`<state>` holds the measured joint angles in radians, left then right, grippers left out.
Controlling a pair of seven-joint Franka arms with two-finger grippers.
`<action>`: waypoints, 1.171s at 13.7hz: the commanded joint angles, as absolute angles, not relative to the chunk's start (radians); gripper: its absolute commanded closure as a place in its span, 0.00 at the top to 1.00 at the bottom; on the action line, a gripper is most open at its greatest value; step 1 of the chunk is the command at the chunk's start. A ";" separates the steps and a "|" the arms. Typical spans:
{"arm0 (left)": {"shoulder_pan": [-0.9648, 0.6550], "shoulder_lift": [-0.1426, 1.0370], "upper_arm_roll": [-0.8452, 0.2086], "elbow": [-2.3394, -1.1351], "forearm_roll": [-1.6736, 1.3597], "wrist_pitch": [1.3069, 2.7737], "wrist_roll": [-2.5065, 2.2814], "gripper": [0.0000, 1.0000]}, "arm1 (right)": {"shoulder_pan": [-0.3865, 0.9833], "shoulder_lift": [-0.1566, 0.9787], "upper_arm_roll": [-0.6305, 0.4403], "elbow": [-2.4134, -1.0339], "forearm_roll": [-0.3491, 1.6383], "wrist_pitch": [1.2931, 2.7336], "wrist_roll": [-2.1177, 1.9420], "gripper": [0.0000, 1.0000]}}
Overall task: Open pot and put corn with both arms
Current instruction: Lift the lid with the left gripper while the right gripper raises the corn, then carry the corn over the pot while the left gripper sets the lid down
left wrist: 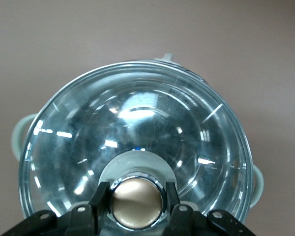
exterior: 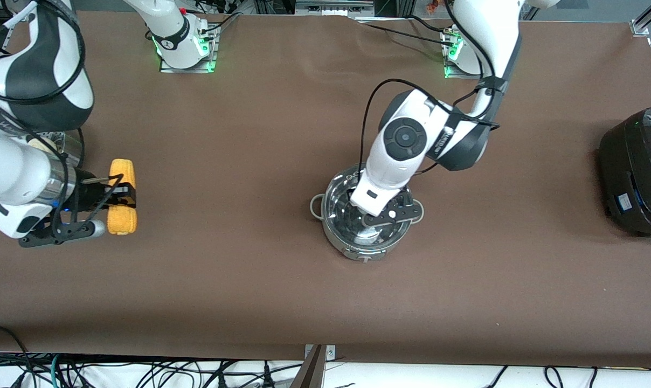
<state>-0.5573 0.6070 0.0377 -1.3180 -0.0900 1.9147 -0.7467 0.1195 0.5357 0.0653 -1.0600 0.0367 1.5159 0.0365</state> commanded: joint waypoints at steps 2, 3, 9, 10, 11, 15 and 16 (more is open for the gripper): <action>-0.520 0.525 0.040 -1.280 -0.078 1.758 -0.742 0.00 | 0.164 0.532 0.064 -1.055 0.046 1.528 0.080 0.10; -0.499 0.525 0.040 -1.267 -0.074 1.738 -0.741 0.00 | 0.182 0.534 0.064 -1.055 0.046 1.534 0.095 0.10; -0.225 0.505 0.034 -1.301 -0.081 1.718 -0.314 0.00 | 0.360 0.546 0.066 -1.055 0.048 1.664 0.423 0.10; -0.175 0.505 0.034 -1.318 -0.086 1.721 -0.228 0.00 | 0.385 0.551 0.067 -1.055 0.052 1.698 0.470 0.10; -0.123 0.503 0.034 -1.328 -0.106 1.720 -0.153 0.00 | 0.414 0.567 0.067 -1.055 0.052 1.728 0.498 0.10; 0.009 0.430 0.035 -1.559 -0.117 1.826 0.021 0.00 | 0.559 0.656 0.066 -1.055 0.052 1.979 0.654 0.10; 0.026 0.411 0.035 -1.657 -0.117 1.926 0.052 0.00 | 0.595 0.685 0.066 -1.055 0.052 2.078 0.732 0.09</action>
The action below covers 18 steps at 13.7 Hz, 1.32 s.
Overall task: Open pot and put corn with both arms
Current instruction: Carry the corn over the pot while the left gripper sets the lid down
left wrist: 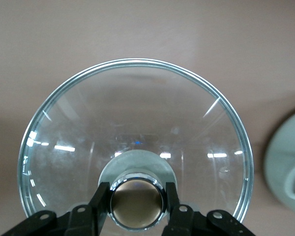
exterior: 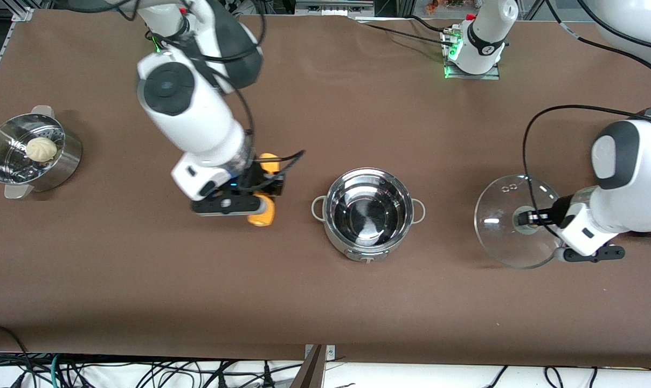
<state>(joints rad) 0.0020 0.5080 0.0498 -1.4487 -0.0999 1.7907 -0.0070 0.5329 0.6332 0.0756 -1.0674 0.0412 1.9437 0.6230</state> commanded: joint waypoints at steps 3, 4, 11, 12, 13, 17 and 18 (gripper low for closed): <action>0.090 0.405 0.034 -1.872 -0.120 2.211 0.169 0.00 | 0.656 0.762 0.067 -1.055 0.055 2.294 0.828 0.09; 0.091 0.410 0.034 -1.905 -0.120 2.261 0.170 0.00 | 0.660 0.779 0.078 -1.055 0.055 2.322 0.827 0.09; 0.092 0.482 0.034 -1.908 -0.126 2.272 0.173 0.20 | 0.658 0.877 0.133 -1.057 0.058 2.422 0.790 0.09; 0.092 0.489 0.034 -1.910 -0.126 2.272 0.173 0.31 | 0.655 0.891 0.156 -1.057 0.058 2.424 0.792 0.09; 0.092 0.501 0.034 -1.910 -0.126 2.270 0.173 0.41 | 0.649 0.905 0.178 -1.057 0.058 2.427 0.792 0.09; 0.103 0.509 0.034 -1.902 -0.176 2.241 0.172 1.00 | 0.652 0.942 0.190 -1.058 0.058 2.473 0.792 0.09; 0.104 0.502 0.034 -1.892 -0.176 2.205 0.170 1.00 | 0.653 0.952 0.190 -1.057 0.058 2.477 0.793 0.09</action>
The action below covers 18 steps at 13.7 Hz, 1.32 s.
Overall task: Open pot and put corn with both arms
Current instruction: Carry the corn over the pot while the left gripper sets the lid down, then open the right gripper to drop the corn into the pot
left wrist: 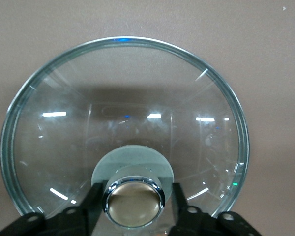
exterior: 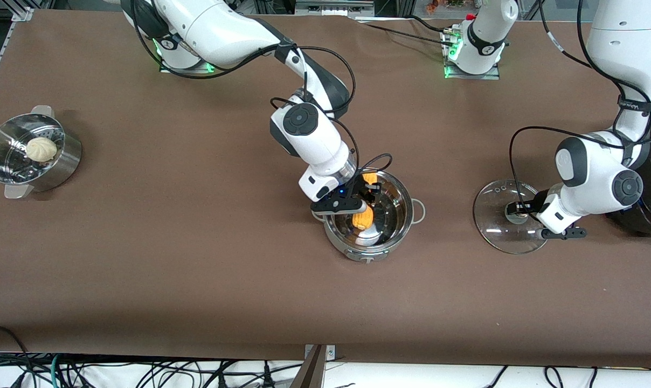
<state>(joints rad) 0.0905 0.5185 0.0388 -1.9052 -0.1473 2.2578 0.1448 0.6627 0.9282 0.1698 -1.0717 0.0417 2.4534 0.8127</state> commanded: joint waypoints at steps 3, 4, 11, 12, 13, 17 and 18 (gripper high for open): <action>0.104 0.451 0.041 -1.839 -0.173 2.106 0.164 1.00 | 0.655 0.976 0.202 -1.061 0.058 2.510 0.796 0.23; 0.104 0.430 0.041 -1.827 -0.169 2.083 0.164 1.00 | 0.655 0.983 0.202 -1.062 0.058 2.511 0.796 0.40; 0.104 0.293 0.077 -1.691 -0.103 1.783 0.157 1.00 | 0.655 0.971 0.204 -1.058 0.057 2.517 0.790 1.00; 0.104 0.290 0.081 -1.634 -0.098 1.707 0.146 1.00 | 0.655 0.960 0.206 -1.058 0.057 2.511 0.790 1.00; 0.104 0.288 0.089 -1.593 -0.091 1.645 0.143 1.00 | 0.653 0.951 0.206 -1.057 0.052 2.475 0.790 1.00; 0.106 0.220 0.126 -1.549 -0.077 1.562 0.144 1.00 | 0.574 0.761 0.170 -1.065 0.026 2.112 0.626 1.00; 0.106 0.204 0.130 -1.548 -0.077 1.556 0.144 1.00 | 0.521 0.709 0.170 -1.065 0.032 2.003 0.562 1.00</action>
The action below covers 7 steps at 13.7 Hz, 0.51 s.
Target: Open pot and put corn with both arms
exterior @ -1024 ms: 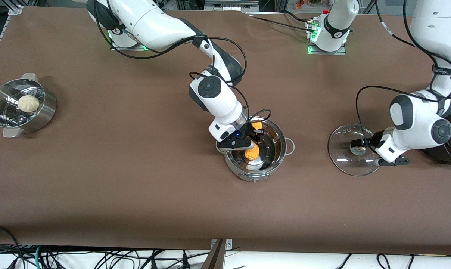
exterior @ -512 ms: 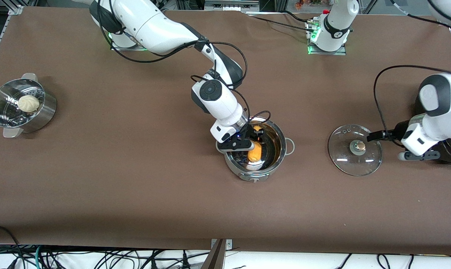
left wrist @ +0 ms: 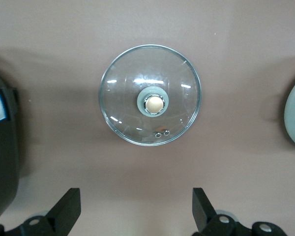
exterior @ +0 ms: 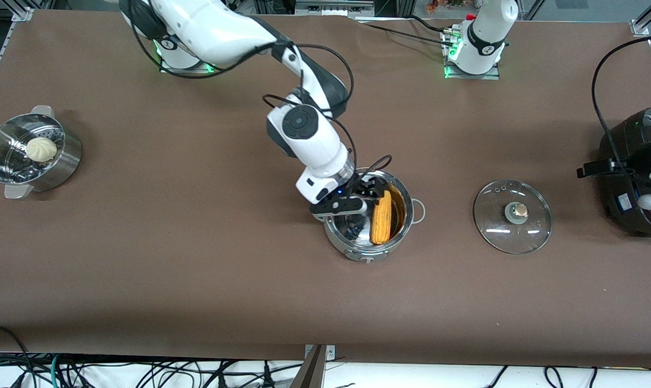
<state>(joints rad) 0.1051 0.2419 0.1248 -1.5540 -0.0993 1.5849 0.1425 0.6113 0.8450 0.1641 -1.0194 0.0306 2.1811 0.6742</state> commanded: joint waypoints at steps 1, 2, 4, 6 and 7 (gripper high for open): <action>0.103 0.198 0.126 -1.548 -0.075 1.551 0.141 1.00 | 0.471 0.674 0.172 -1.063 0.034 1.911 0.489 1.00; 0.103 0.184 0.121 -1.548 -0.075 1.551 0.138 1.00 | 0.416 0.628 0.170 -1.065 0.035 1.814 0.406 1.00; 0.094 0.179 0.117 -1.548 -0.075 1.549 0.120 1.00 | 0.317 0.560 0.161 -1.065 0.029 1.627 0.298 1.00; 0.087 0.181 0.100 -1.548 -0.071 1.549 0.094 1.00 | 0.224 0.525 0.134 -1.063 0.028 1.473 0.255 1.00; 0.074 0.183 0.083 -1.540 -0.042 1.551 0.072 1.00 | 0.186 0.511 0.130 -1.062 0.026 1.416 0.209 1.00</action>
